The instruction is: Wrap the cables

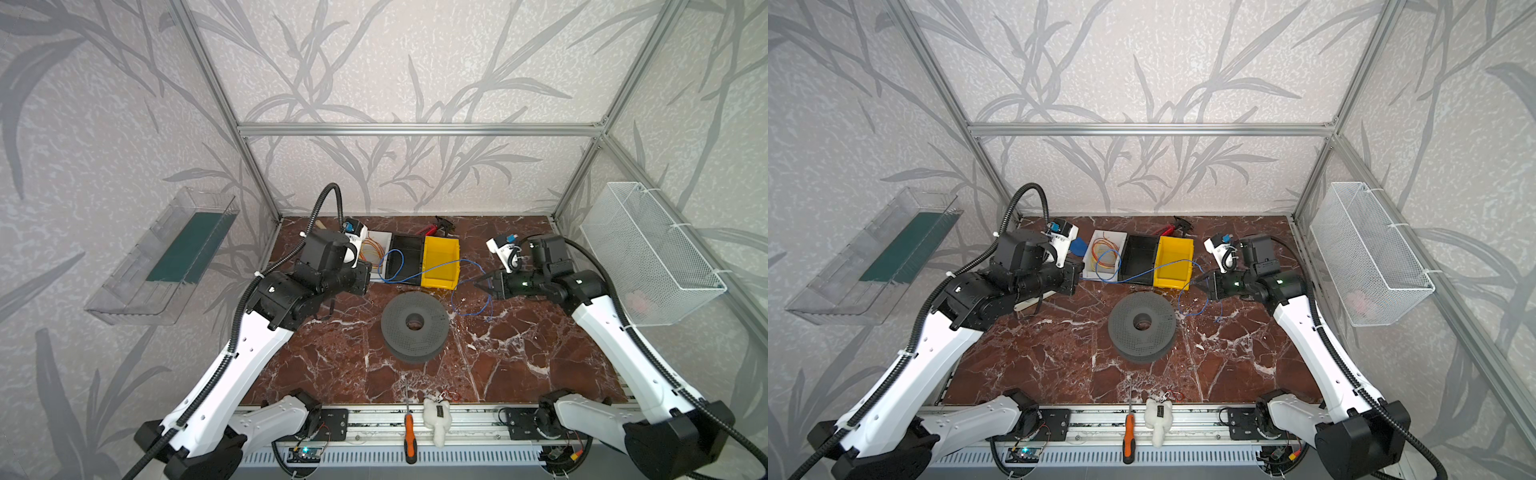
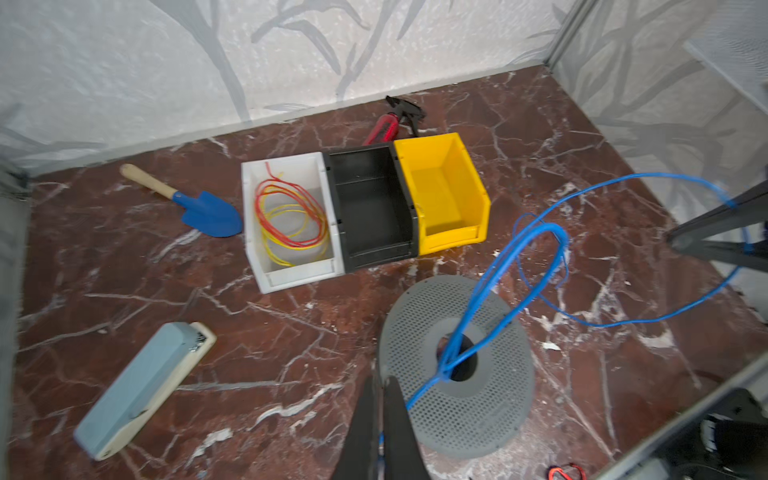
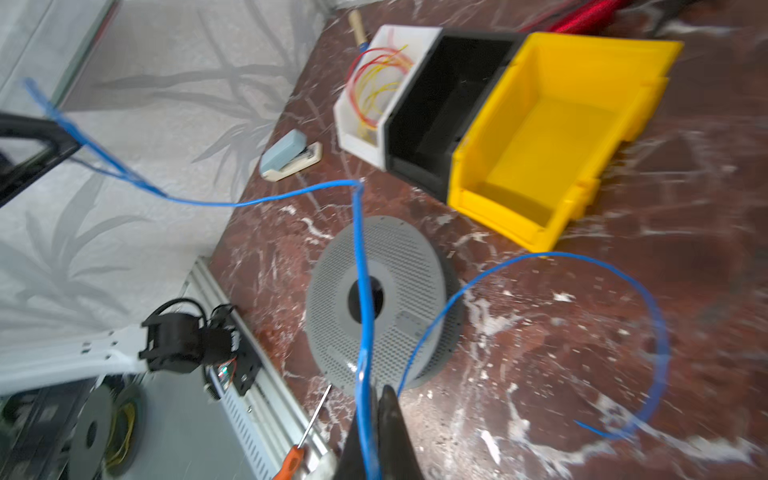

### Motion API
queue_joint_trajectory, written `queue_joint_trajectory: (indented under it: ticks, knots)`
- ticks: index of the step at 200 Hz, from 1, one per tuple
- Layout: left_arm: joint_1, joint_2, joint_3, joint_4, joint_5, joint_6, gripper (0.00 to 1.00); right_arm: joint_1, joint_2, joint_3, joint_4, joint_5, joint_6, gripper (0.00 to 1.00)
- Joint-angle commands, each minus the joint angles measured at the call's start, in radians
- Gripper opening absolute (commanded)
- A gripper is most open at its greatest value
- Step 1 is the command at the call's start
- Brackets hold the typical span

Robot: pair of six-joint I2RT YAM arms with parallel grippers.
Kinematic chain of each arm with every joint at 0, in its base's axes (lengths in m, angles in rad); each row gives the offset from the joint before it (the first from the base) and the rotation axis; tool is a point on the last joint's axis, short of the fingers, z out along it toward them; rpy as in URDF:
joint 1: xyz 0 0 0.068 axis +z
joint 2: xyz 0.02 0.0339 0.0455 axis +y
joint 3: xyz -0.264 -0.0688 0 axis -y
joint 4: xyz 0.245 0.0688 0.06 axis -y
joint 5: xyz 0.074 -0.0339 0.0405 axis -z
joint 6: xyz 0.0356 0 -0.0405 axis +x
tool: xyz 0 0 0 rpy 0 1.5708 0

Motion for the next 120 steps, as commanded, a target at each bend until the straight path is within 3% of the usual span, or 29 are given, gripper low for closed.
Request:
queue_joint_trajectory:
  ticks: [1, 16, 20, 28, 38, 52, 84, 120]
  knots:
    - [0.001, -0.006, -0.027, 0.115, 0.153, -0.09, 0.0, 0.102, 0.049, 0.017, 0.055, -0.157, 0.017, 0.0]
    - [0.001, -0.003, -0.038, 0.162, 0.203, -0.132, 0.0, 0.147, 0.079, 0.032, 0.062, -0.155, 0.005, 0.0]
    - [0.001, -0.003, -0.04, 0.173, 0.216, -0.145, 0.0, 0.154, 0.085, 0.037, 0.061, -0.143, 0.003, 0.04]
    - [0.0, 0.002, -0.041, 0.185, 0.23, -0.163, 0.0, 0.16, 0.098, 0.054, 0.032, -0.104, -0.019, 0.19]
    - [0.0, 0.009, -0.034, 0.185, 0.225, -0.185, 0.0, 0.166, 0.106, 0.088, -0.035, -0.004, -0.064, 0.46]
    - [-0.002, 0.022, -0.007, 0.156, 0.204, -0.208, 0.0, 0.171, 0.09, 0.133, -0.125, 0.178, -0.126, 0.62]
    - [-0.005, 0.067, 0.066, 0.078, 0.185, -0.26, 0.0, 0.18, -0.034, 0.178, -0.162, 0.43, -0.192, 0.69]
    - [-0.021, 0.132, 0.151, 0.015, 0.171, -0.314, 0.0, 0.322, -0.091, 0.204, -0.081, 0.545, -0.241, 0.7]
